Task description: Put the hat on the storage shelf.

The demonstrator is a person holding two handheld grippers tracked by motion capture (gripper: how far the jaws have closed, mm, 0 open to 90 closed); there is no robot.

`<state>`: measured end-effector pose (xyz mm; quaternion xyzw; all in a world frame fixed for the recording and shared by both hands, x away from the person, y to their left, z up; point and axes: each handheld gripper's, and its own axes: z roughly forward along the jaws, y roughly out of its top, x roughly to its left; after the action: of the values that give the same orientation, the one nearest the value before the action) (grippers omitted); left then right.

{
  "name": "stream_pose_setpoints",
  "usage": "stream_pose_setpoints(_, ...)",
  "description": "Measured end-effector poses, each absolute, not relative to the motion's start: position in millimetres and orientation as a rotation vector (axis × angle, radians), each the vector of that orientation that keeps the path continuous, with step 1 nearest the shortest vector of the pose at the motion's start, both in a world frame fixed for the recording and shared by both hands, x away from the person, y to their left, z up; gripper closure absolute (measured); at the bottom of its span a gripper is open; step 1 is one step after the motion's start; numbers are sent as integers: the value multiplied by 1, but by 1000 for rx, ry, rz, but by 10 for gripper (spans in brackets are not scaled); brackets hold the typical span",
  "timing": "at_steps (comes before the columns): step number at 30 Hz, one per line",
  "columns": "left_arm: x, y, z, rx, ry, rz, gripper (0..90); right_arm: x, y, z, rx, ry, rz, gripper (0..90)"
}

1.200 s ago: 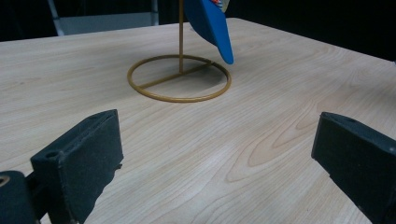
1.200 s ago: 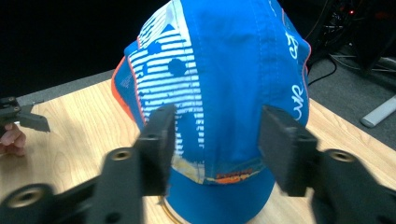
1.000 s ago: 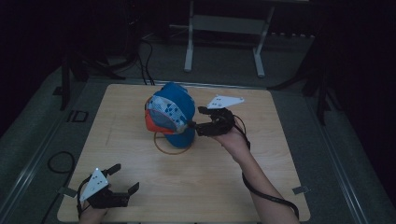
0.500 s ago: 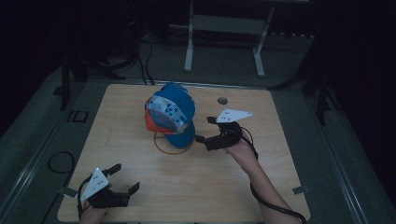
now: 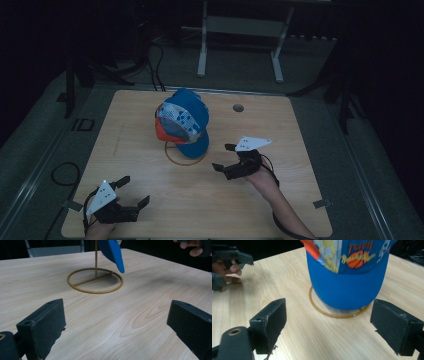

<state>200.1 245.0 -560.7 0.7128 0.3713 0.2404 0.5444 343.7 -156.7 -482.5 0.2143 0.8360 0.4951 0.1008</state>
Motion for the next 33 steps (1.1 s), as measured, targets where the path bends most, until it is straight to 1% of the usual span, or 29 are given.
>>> stream_pose_setpoints(21,200,245,-561,1690,879,567,22,322,-189,-533,634,2518,1432,141)
stream_pose_setpoints(33,200,245,-561,1695,875,565,22,308,-206,-552,643,2559,1367,141)
